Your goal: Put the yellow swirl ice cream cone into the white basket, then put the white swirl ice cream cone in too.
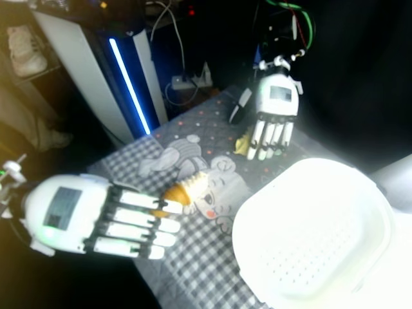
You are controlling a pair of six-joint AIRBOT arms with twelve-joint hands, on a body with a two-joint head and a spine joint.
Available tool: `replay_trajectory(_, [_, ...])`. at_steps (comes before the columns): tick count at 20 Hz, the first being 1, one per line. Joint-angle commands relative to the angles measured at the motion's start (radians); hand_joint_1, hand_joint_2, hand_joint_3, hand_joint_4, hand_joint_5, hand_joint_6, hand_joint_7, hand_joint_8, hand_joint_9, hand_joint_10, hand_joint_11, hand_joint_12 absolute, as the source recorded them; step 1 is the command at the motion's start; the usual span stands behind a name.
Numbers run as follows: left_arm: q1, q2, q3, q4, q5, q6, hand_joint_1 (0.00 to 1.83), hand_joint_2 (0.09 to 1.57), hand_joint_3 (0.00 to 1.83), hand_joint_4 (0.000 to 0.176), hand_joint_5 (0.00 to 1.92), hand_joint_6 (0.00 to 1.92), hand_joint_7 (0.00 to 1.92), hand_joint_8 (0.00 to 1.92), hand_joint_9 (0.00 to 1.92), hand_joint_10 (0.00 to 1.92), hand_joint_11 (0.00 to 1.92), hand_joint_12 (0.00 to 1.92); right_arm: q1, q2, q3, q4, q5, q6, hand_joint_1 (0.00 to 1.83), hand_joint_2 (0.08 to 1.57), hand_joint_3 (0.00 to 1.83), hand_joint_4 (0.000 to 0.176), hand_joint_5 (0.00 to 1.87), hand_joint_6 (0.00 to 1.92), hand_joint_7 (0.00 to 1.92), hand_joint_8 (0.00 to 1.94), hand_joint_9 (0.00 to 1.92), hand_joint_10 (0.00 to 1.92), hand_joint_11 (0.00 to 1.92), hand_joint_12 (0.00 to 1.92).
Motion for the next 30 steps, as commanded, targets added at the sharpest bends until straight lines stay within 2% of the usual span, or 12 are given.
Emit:
replay_trajectory(1, [-0.009,-0.007,0.000,-0.006,-0.040,0.017,0.99,0.82,0.01,0.064,0.60,0.01,0.64,0.01,0.72,0.01,0.35,1.03,0.013,0.000,0.003,0.043,0.111,0.004,0.93,1.10,0.00,0.053,0.44,0.00,0.37,0.00,0.37,0.00,0.01,0.99])
replay_trajectory(2, [-0.010,-0.009,0.001,-0.013,-0.025,0.044,1.11,0.91,0.01,0.026,0.68,0.01,0.70,0.01,0.80,0.03,0.42,1.02,0.013,0.000,0.003,0.043,0.111,0.004,0.93,1.10,0.00,0.056,0.43,0.00,0.36,0.00,0.36,0.00,0.00,1.00])
replay_trajectory(3, [-0.010,-0.010,0.001,-0.032,-0.016,0.072,1.32,1.05,0.00,0.000,0.87,0.01,0.96,0.75,1.02,0.13,0.65,1.06,0.013,0.000,0.003,0.043,0.111,0.004,0.92,1.10,0.00,0.062,0.43,0.00,0.36,0.00,0.37,0.00,0.00,1.00])
replay_trajectory(6, [-0.002,-0.019,0.017,-0.154,0.016,0.191,1.26,1.15,0.00,0.000,1.04,0.66,0.82,1.47,0.86,1.44,1.00,1.56,0.013,-0.001,0.003,0.043,0.111,0.005,0.86,1.12,0.00,0.085,0.41,0.00,0.35,0.00,0.35,0.00,0.00,0.99])
replay_trajectory(8, [0.002,-0.028,0.036,-0.202,0.026,0.221,1.34,1.17,0.00,0.000,0.96,0.91,0.77,1.39,0.79,1.48,0.86,1.59,0.013,-0.001,0.003,0.043,0.111,0.006,0.88,1.12,0.00,0.071,0.42,0.00,0.37,0.00,0.37,0.01,0.01,1.02])
replay_trajectory(13, [-0.039,0.000,0.040,-0.287,-0.059,0.259,1.26,1.14,0.00,0.000,1.06,0.64,0.84,1.44,0.82,1.44,0.72,1.58,0.013,-0.001,0.003,0.043,0.111,0.007,0.82,1.14,0.01,0.068,0.43,0.00,0.38,0.00,0.42,0.00,0.09,1.08])
replay_trajectory(15, [-0.106,0.013,0.037,-0.287,-0.128,0.259,1.37,1.12,0.00,0.000,1.01,0.85,0.85,1.09,0.91,1.27,0.76,1.20,0.013,-0.002,0.003,0.043,0.111,0.007,0.89,1.12,0.00,0.071,0.45,0.00,0.40,0.00,0.46,0.00,0.13,1.04])
replay_trajectory(19, [-0.234,-0.015,0.082,-0.294,-0.211,0.260,1.28,1.10,0.00,0.000,1.21,0.33,0.93,1.31,1.00,1.16,0.91,1.41,0.013,-0.008,0.005,0.043,0.112,0.007,0.94,1.12,0.00,0.062,0.44,0.00,0.40,0.00,0.49,0.01,0.17,1.08])
replay_trajectory(23, [-0.301,-0.105,0.202,-0.382,-0.204,0.260,1.28,1.07,0.00,0.000,1.28,0.27,0.97,1.20,0.96,0.93,0.79,1.28,0.013,-0.024,0.020,0.039,0.113,0.007,0.99,1.11,0.00,0.025,0.46,0.00,0.41,0.01,0.41,0.00,0.05,1.04])
replay_trajectory(26, [-0.362,-0.261,0.403,-0.446,-0.068,0.251,1.27,1.11,0.00,0.000,1.13,0.59,0.90,1.23,0.72,1.06,0.36,1.40,0.026,-0.041,0.035,0.030,0.116,0.007,0.92,1.11,0.00,0.058,0.46,0.00,0.42,0.00,0.44,0.00,0.11,0.98])
replay_trajectory(29, [-0.378,-0.418,0.635,-0.409,0.069,0.092,1.25,1.12,0.00,0.000,1.04,0.68,0.91,1.29,0.84,0.88,0.70,1.39,0.068,-0.076,0.060,-0.023,0.118,0.047,0.95,1.10,0.00,0.038,0.48,0.01,0.44,0.01,0.45,0.00,0.12,0.99])
replay_trajectory(30, [-0.380,-0.457,0.689,-0.412,0.108,0.085,1.17,1.09,0.01,0.000,1.02,0.86,0.80,0.68,0.80,0.75,0.66,1.28,0.079,-0.088,0.070,-0.038,0.125,0.061,0.93,1.11,0.00,0.031,0.49,0.00,0.43,0.00,0.45,0.00,0.12,0.95])
